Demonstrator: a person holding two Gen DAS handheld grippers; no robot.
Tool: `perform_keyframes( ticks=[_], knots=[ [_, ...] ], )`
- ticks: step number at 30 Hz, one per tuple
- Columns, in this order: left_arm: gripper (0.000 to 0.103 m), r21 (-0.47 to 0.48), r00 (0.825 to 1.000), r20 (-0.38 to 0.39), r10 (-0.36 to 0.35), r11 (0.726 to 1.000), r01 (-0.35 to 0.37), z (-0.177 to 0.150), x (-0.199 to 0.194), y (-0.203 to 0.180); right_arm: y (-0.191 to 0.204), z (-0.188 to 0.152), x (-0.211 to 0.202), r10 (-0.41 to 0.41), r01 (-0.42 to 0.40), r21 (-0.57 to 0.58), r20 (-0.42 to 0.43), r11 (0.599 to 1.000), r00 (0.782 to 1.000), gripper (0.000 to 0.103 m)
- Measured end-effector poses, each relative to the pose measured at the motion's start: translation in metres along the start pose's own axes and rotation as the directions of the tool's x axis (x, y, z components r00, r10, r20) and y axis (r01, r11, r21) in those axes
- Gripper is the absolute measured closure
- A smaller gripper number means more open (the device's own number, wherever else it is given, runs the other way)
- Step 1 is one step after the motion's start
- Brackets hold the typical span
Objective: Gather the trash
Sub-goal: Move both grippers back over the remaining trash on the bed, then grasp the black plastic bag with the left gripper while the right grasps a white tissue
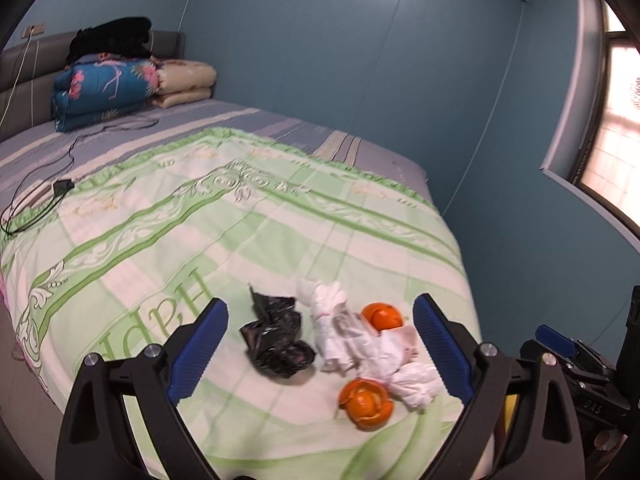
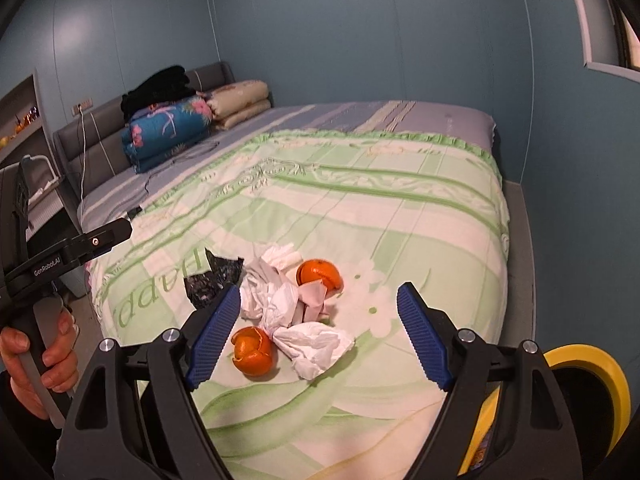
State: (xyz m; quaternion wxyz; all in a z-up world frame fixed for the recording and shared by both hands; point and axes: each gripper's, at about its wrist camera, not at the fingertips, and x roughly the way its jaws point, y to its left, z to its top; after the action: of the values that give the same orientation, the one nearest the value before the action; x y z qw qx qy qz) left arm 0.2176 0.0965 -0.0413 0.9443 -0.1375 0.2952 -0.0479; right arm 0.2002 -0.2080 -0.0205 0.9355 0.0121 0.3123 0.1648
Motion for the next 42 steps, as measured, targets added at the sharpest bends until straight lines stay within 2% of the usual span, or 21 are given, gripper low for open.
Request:
perform_keyframes(
  ticks=[5, 11, 17, 32, 36, 38, 42],
  knots=[
    [0.013, -0.013, 0.999, -0.044, 0.03, 0.999, -0.031, -0.008, 0.027, 0.015, 0.004, -0.009, 0.03, -0.017, 0.017, -0.007, -0.056, 1.0, 0.998, 0.026],
    [0.013, -0.05, 0.995, -0.099, 0.028, 0.998, -0.033, -0.017, 0.059, 0.031, 0.0, -0.019, 0.061, -0.019, 0.024, 0.037, -0.125, 0.999, 0.992, 0.026],
    [0.013, -0.045, 0.988, -0.153, 0.033, 0.998, -0.041, -0.029, 0.089, 0.038, -0.001, -0.03, 0.087, -0.025, 0.036, 0.057, -0.18, 0.998, 0.983, 0.026],
    [0.013, -0.064, 0.974, -0.224, 0.014, 0.998, -0.029, -0.04, 0.138, 0.05, -0.005, -0.049, 0.126, -0.022, 0.049, 0.092, -0.27, 0.995, 0.963, 0.027],
    [0.013, -0.065, 0.971, -0.24, 0.005, 0.998, -0.021, -0.042, 0.146, 0.048, -0.004, -0.053, 0.133, -0.015, 0.044, 0.097, -0.285, 0.994, 0.959, 0.031],
    [0.017, -0.06, 0.969, -0.248, 0.006, 0.998, -0.021, -0.042, 0.151, 0.047, -0.003, -0.053, 0.135, -0.016, 0.045, 0.093, -0.285, 0.995, 0.958, 0.033],
    [0.034, -0.057, 0.962, -0.271, 0.009, 0.998, -0.026, -0.046, 0.16, 0.044, -0.001, -0.053, 0.136, -0.009, 0.037, 0.091, -0.29, 0.995, 0.957, 0.046]
  ],
)
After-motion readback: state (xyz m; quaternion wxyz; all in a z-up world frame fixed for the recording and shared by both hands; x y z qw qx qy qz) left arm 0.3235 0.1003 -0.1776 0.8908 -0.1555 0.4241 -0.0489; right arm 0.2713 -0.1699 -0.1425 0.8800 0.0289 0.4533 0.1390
